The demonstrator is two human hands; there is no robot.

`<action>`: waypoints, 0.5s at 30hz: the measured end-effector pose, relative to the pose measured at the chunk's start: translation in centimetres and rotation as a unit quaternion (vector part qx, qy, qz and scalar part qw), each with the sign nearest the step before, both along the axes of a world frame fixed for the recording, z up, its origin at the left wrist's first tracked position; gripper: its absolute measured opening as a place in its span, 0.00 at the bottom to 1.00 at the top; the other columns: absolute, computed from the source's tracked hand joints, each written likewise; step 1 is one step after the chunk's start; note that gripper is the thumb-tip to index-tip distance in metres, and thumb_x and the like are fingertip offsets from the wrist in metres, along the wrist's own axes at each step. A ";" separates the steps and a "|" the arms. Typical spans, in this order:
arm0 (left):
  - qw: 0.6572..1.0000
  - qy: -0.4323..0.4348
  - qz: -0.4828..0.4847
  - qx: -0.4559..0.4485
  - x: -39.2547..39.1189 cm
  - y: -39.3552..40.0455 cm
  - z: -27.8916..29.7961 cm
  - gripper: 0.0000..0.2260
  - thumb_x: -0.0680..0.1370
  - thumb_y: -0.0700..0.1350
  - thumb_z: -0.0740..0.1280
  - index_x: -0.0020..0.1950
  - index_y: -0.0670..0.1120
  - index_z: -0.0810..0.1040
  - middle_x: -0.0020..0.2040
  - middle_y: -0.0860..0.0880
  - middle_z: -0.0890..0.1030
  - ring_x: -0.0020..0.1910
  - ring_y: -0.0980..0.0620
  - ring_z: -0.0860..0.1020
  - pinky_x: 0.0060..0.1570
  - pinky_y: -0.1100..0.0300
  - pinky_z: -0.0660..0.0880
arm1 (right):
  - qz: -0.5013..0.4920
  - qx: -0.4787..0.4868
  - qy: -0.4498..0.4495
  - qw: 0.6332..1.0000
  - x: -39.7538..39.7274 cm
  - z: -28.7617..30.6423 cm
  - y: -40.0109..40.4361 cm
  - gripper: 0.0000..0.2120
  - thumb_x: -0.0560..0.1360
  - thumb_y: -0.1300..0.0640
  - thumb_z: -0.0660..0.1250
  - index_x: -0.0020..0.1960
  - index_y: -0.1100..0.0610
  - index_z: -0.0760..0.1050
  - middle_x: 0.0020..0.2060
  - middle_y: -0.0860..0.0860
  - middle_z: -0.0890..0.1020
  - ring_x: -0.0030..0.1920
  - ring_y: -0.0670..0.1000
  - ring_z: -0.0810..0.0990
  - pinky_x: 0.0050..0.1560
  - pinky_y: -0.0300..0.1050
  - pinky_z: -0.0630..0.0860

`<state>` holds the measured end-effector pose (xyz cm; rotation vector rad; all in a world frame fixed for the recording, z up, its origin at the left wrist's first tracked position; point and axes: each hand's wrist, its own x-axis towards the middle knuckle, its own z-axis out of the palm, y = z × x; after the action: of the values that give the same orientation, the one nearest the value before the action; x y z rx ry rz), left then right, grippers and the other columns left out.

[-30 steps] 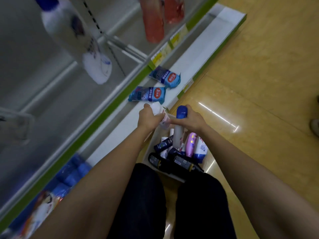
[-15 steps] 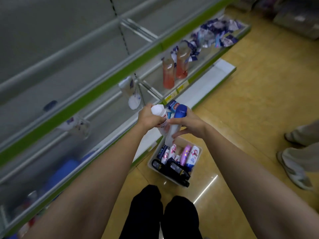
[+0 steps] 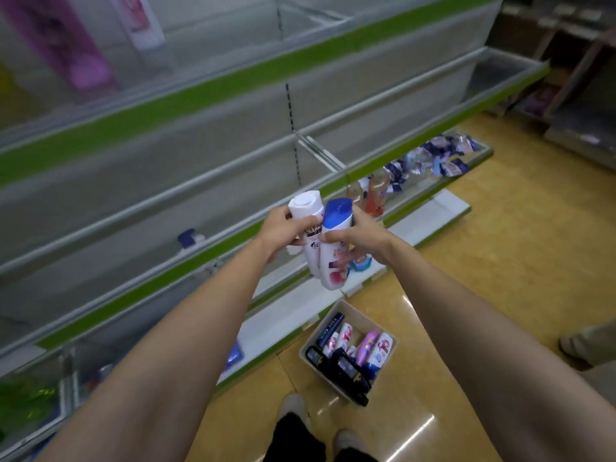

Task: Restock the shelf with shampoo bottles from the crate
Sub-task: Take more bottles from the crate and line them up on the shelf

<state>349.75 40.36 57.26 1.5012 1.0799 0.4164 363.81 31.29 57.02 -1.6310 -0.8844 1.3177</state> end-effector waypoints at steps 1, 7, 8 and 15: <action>1.000 -0.006 0.001 0.012 -0.3 0.1 1.0 0.12 0.75 0.43 0.70 0.58 0.44 0.78 0.42 0.50 0.79 0.36 0.58 0.76 0.33 0.66 0.77 | 0.011 0.007 -0.005 1.000 -0.2 1.3 0.1 0.16 0.70 0.63 0.73 0.49 0.47 0.71 0.46 0.51 0.81 0.46 0.51 0.82 0.37 0.51 0.83; 0.999 -0.022 -0.014 0.035 -1.8 0.5 6.7 0.15 0.78 0.51 0.64 0.63 0.47 0.74 0.52 0.46 0.80 0.43 0.51 0.80 0.34 0.59 0.82 | 0.056 0.045 -0.039 0.997 -1.4 6.7 1.5 0.15 0.71 0.55 0.73 0.54 0.49 0.71 0.48 0.54 0.83 0.48 0.56 0.84 0.41 0.60 0.82; 0.999 -0.026 -0.014 0.028 -2.1 0.6 7.4 0.15 0.79 0.52 0.64 0.63 0.47 0.74 0.52 0.46 0.80 0.43 0.50 0.81 0.34 0.58 0.82 | 0.058 0.048 -0.037 0.996 -1.6 7.2 1.7 0.20 0.71 0.54 0.73 0.59 0.51 0.69 0.50 0.56 0.82 0.49 0.56 0.84 0.40 0.59 0.82; 0.996 -0.067 0.011 0.062 -4.4 0.9 13.6 0.13 0.78 0.48 0.66 0.61 0.45 0.75 0.49 0.46 0.80 0.40 0.48 0.81 0.30 0.55 0.82 | 0.105 0.086 -0.023 0.990 -3.1 12.4 3.7 0.32 0.72 0.60 0.72 0.67 0.61 0.56 0.55 0.59 0.78 0.42 0.53 0.85 0.32 0.54 0.82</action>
<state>345.39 41.29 70.83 1.5469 0.9797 0.6008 360.68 34.95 69.43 -1.4701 -1.1917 1.3085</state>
